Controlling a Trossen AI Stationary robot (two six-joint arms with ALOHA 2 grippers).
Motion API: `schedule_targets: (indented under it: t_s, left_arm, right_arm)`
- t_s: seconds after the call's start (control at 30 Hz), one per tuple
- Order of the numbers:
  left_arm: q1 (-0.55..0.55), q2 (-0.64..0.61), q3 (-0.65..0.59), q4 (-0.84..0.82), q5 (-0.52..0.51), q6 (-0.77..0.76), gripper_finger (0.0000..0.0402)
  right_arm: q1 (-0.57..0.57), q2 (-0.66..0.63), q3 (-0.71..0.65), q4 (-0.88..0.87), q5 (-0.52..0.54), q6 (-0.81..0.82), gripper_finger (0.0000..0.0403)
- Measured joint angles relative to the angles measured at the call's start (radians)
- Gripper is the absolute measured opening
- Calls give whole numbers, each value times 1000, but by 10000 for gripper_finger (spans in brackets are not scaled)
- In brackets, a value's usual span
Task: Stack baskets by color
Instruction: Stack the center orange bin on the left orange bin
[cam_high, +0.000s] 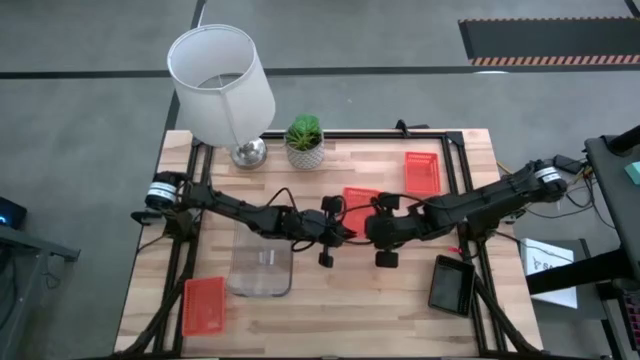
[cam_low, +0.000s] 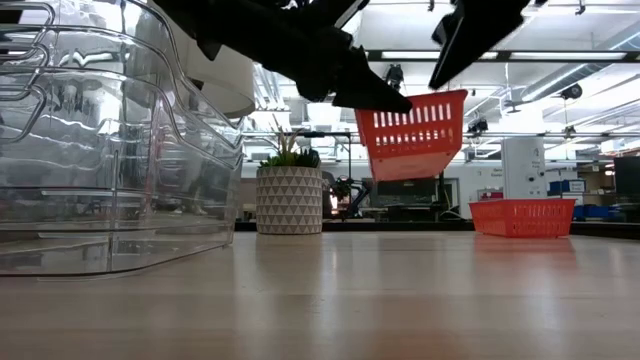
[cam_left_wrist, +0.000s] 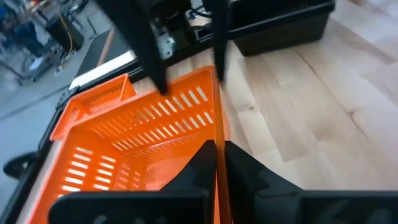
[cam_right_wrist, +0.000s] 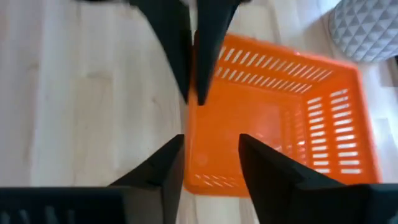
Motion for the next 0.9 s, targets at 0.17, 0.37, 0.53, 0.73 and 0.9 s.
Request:
schedule_targets:
  t_s: [0.17,0.37,0.53,0.73,0.9]
  left_arm:
    - [-26,-9,11,0,0,82,1]
    - [-78,-56,35,-8,-5,128,0]
    - [-168,-122,78,-114,-45,130,0]
    - [-286,-215,159,-428,-238,51,0]
    - [-402,-289,201,-586,-325,-143,0]
  right_arm:
    - [15,-126,-10,6,1,-21,171]
    - [47,-325,-147,167,64,-79,179]
    - [59,-486,-354,413,103,-164,168]
    - [58,-595,-526,682,104,-317,152]
    - [58,-622,-552,741,103,-342,138]
